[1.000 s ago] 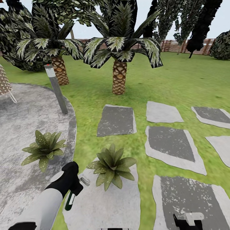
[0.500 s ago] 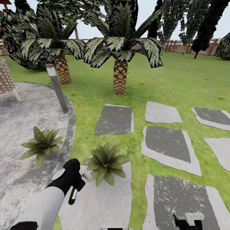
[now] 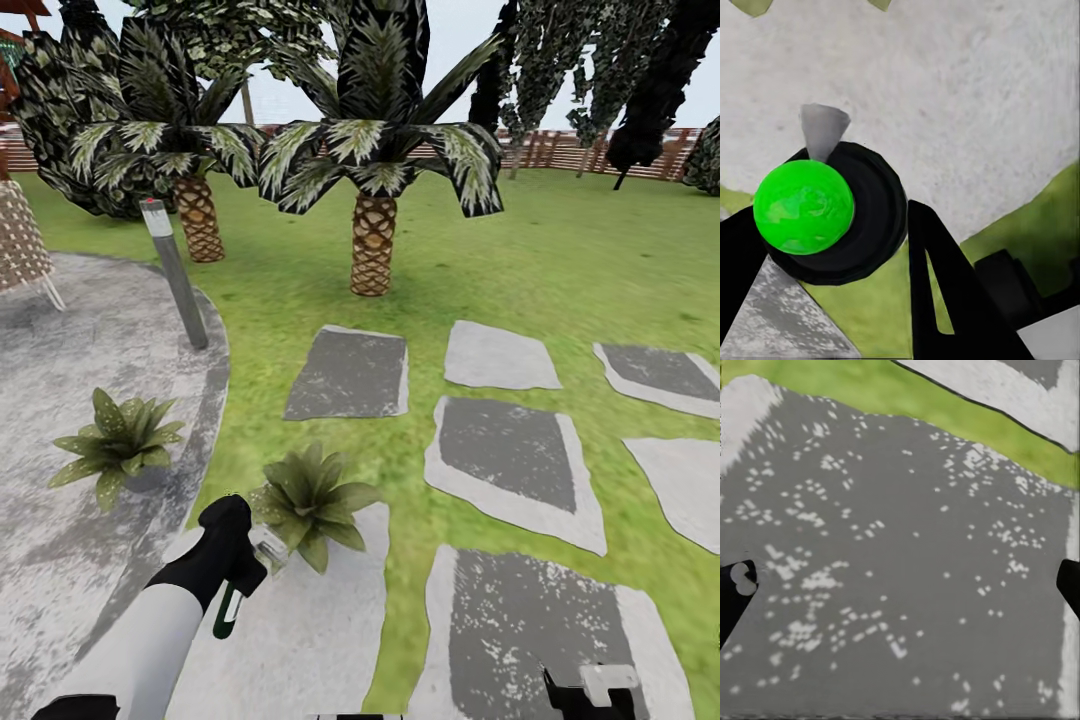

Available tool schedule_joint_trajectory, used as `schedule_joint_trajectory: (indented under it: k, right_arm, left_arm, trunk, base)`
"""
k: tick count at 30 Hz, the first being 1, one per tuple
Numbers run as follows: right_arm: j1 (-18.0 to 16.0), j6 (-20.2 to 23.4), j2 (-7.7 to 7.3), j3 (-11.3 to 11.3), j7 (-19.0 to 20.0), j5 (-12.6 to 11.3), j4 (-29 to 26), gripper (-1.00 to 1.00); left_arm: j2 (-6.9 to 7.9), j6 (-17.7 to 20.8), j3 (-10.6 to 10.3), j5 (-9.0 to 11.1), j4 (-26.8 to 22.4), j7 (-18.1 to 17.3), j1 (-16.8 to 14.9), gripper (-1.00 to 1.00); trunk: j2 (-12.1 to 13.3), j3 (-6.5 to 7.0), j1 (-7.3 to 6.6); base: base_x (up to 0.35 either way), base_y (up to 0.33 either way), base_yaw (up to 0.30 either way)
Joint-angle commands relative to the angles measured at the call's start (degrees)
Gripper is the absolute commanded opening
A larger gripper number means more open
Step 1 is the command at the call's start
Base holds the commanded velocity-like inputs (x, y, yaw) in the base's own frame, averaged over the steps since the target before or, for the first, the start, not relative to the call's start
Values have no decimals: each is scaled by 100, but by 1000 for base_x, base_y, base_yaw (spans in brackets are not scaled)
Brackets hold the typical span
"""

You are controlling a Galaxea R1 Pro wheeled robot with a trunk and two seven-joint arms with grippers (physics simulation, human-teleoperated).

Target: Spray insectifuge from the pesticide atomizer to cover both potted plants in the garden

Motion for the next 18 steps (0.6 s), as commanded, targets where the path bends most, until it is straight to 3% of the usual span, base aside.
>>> schedule_joint_trajectory:
  k: [1,5,11,14,15,18]
  right_arm:
    - [-3,-19,0,-48,48,3,1,100]
    - [-3,-19,4,-48,48,3,2,100]
    - [-3,-19,5,-48,49,3,3,100]
    - [-3,-19,5,-48,48,3,2,100]
    - [-3,-19,0,-48,49,3,2,100]
    - [-3,-25,-3,-53,48,3,-5,100]
  left_arm:
    - [-5,28,17,-52,-6,-58,-4,-100]
    - [33,221,14,-39,0,-58,-135,-100]
    - [9,283,4,-34,81,-80,-223,-100]
    - [35,280,-176,-42,88,-343,-294,-100]
    - [61,282,-634,-224,88,-957,-407,-100]
    - [18,287,-818,-820,34,-1672,-467,-100]
  trunk:
    - [-2,-5,-4]
    - [-2,-5,-4]
    - [-2,-5,-4]
    - [-2,-5,-4]
    - [-2,-5,-4]
    - [-2,-5,-4]
  base:
    - [-246,-200,228]
    - [-153,-192,264]
    - [242,-32,278]
    - [51,-1,200]
    - [6,0,28]
    - [2,0,8]
